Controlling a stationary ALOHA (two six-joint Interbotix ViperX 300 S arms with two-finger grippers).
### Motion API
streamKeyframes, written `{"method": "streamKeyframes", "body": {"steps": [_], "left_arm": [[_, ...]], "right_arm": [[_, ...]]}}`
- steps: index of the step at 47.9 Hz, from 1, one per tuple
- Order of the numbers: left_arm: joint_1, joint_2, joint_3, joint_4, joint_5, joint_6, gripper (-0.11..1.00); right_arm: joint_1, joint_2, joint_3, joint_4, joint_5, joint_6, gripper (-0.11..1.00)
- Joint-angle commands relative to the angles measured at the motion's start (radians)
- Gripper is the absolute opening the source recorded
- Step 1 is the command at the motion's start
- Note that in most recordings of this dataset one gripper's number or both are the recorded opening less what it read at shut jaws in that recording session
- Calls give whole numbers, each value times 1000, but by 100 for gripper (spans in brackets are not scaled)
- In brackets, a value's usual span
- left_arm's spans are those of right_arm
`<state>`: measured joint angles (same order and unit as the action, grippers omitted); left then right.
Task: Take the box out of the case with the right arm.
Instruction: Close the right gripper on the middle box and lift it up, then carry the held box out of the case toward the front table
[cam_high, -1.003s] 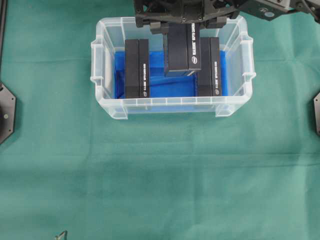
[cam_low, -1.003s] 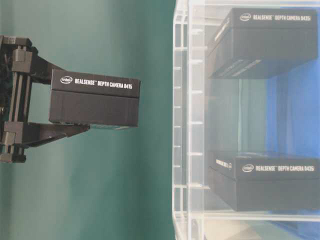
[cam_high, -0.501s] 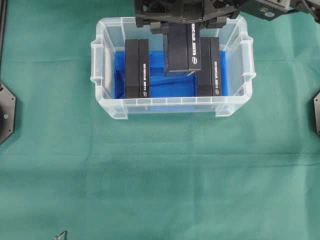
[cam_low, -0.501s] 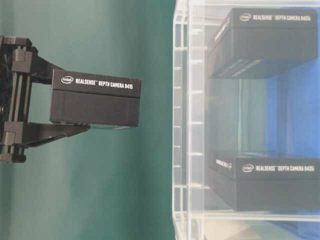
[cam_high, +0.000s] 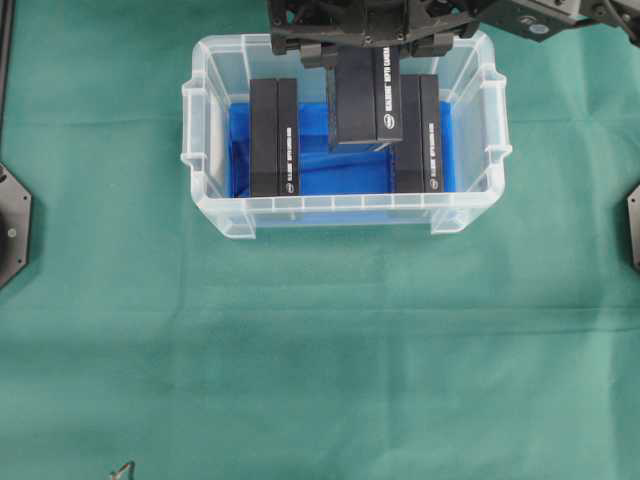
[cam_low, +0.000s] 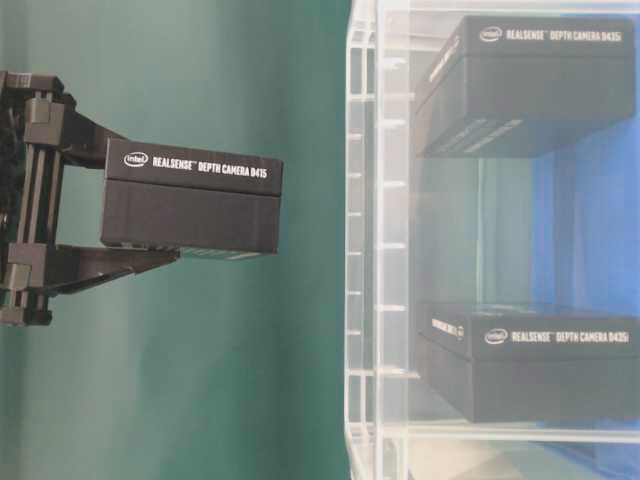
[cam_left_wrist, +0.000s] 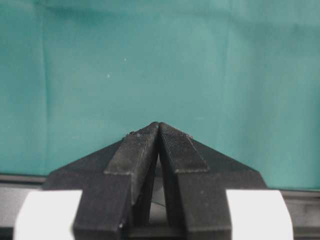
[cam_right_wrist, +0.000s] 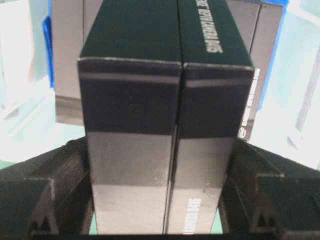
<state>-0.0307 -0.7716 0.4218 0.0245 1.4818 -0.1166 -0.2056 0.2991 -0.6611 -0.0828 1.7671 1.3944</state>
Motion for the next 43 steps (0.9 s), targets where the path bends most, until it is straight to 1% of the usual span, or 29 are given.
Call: {"method": "streamKeyframes", "body": {"steps": [1, 27, 33, 43], "left_arm": [[2, 3, -28, 3, -3, 0, 2], [2, 3, -28, 3, -3, 0, 2], [2, 3, -28, 3, -3, 0, 2], [2, 3, -28, 3, -3, 0, 2]], "right_arm": [[2, -57, -29, 2, 2, -3, 65], [5, -55, -29, 2, 2, -3, 65], [12, -55, -29, 11, 5, 17, 65], [54, -55, -29, 9, 3, 52, 65]]}}
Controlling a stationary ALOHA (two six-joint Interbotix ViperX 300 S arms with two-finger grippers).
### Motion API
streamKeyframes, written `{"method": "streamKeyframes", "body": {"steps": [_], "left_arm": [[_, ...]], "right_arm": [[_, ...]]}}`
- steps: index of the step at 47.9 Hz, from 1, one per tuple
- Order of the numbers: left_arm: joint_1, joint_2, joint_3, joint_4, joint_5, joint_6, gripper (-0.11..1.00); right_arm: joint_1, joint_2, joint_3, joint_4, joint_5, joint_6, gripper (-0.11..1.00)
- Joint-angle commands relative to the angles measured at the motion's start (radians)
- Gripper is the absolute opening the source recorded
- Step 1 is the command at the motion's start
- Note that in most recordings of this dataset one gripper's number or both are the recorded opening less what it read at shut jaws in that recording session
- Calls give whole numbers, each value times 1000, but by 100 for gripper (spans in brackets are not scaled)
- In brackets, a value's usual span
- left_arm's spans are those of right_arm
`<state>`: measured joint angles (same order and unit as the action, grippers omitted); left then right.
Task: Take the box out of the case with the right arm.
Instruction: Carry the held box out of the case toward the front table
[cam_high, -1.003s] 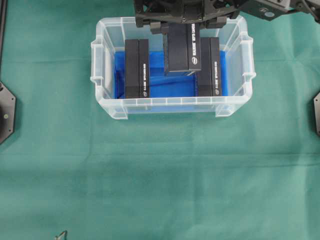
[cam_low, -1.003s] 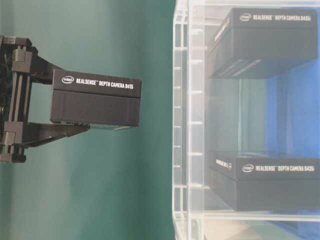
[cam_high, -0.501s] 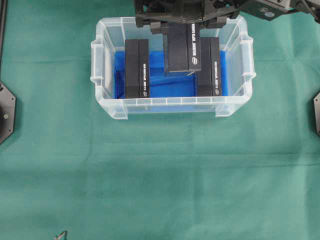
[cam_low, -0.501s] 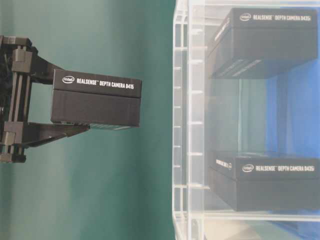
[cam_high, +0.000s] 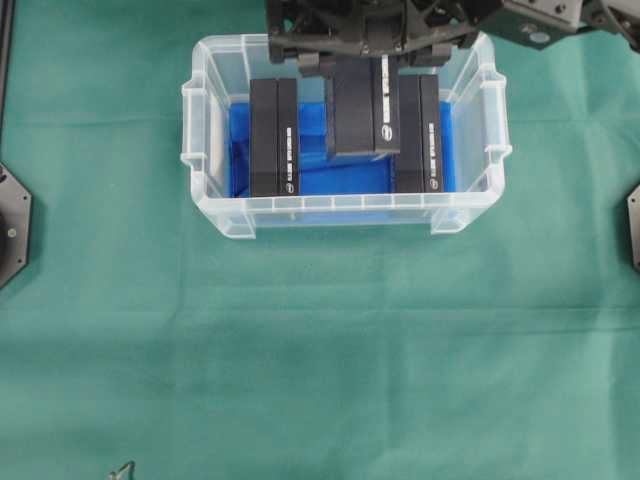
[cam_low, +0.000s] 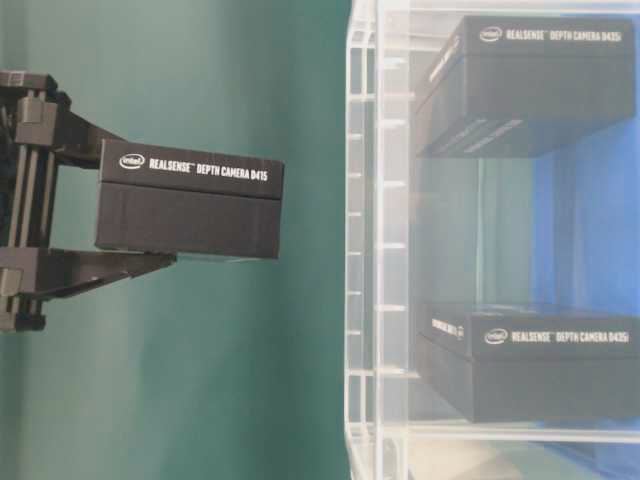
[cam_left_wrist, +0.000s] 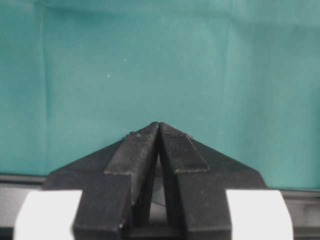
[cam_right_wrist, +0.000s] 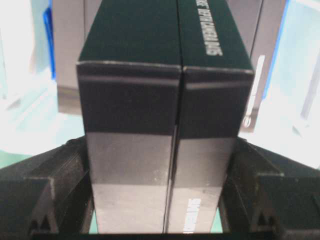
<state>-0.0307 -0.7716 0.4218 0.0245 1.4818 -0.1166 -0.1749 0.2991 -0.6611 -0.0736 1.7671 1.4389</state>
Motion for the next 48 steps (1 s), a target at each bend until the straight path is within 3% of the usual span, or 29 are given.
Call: {"method": "streamKeyframes", "body": {"steps": [1, 48], "left_arm": [[2, 3, -29, 3, -3, 0, 2], [2, 3, -29, 3, 12, 0, 2]], "right_arm": [[31, -57, -29, -2, 3, 15, 65], [396, -37, -29, -2, 2, 339, 65]]}}
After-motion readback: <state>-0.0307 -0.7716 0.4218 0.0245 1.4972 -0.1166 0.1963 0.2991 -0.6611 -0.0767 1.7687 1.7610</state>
